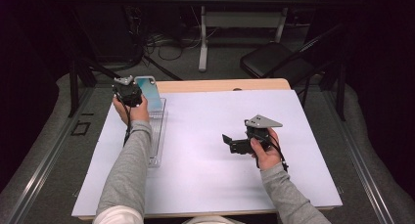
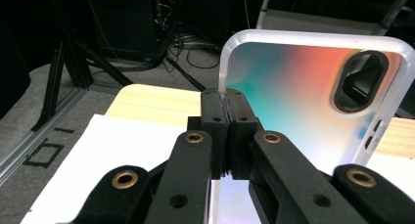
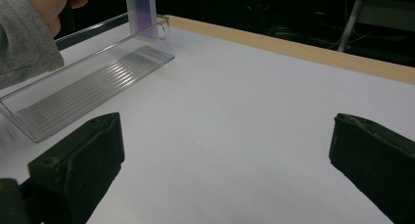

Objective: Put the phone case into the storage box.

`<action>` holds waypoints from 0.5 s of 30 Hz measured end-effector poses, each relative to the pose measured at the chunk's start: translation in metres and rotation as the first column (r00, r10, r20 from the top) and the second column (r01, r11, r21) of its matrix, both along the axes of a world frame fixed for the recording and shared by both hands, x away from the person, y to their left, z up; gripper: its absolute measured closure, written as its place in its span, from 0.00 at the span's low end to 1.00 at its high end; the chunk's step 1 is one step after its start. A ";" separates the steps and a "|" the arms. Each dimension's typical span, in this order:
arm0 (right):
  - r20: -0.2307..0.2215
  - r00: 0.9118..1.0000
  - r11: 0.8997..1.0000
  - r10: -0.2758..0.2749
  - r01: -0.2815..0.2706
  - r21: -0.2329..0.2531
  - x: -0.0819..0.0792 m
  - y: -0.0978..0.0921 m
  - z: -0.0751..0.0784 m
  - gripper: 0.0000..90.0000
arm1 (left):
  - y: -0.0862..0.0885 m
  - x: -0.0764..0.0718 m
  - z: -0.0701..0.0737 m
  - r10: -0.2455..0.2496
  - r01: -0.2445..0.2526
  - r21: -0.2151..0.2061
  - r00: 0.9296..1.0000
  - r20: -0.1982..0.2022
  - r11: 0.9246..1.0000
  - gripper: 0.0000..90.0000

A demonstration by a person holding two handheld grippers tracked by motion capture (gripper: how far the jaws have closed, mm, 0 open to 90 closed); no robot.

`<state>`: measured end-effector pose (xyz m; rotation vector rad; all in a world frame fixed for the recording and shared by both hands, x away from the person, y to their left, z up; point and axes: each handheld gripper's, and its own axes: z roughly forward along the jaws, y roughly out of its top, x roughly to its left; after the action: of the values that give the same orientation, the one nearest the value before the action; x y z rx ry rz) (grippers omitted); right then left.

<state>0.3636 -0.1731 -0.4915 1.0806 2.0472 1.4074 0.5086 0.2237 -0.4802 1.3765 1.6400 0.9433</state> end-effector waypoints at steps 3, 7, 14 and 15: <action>-0.005 1.000 1.000 0.002 -0.002 -0.004 0.000 0.001 -0.001 0.00 | 0.001 0.001 -0.002 0.003 -0.003 -0.003 1.000 0.002 1.000 0.98; -0.003 1.000 1.000 0.007 -0.007 -0.007 0.000 0.002 -0.001 0.00 | 0.001 0.001 -0.005 0.006 -0.006 -0.006 1.000 0.006 1.000 0.98; -0.014 1.000 1.000 0.010 -0.010 0.002 0.001 0.002 -0.002 0.00 | -0.002 0.003 -0.012 0.000 0.000 -0.007 1.000 -0.010 1.000 0.98; -0.015 1.000 1.000 0.012 -0.012 -0.001 0.000 0.002 -0.003 0.00 | -0.003 0.003 -0.013 0.000 0.000 -0.002 1.000 -0.010 1.000 0.98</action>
<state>0.3641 -0.1713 -0.4941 1.0832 2.0679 1.4073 0.5116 0.2212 -0.4928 1.3819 1.6481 0.9363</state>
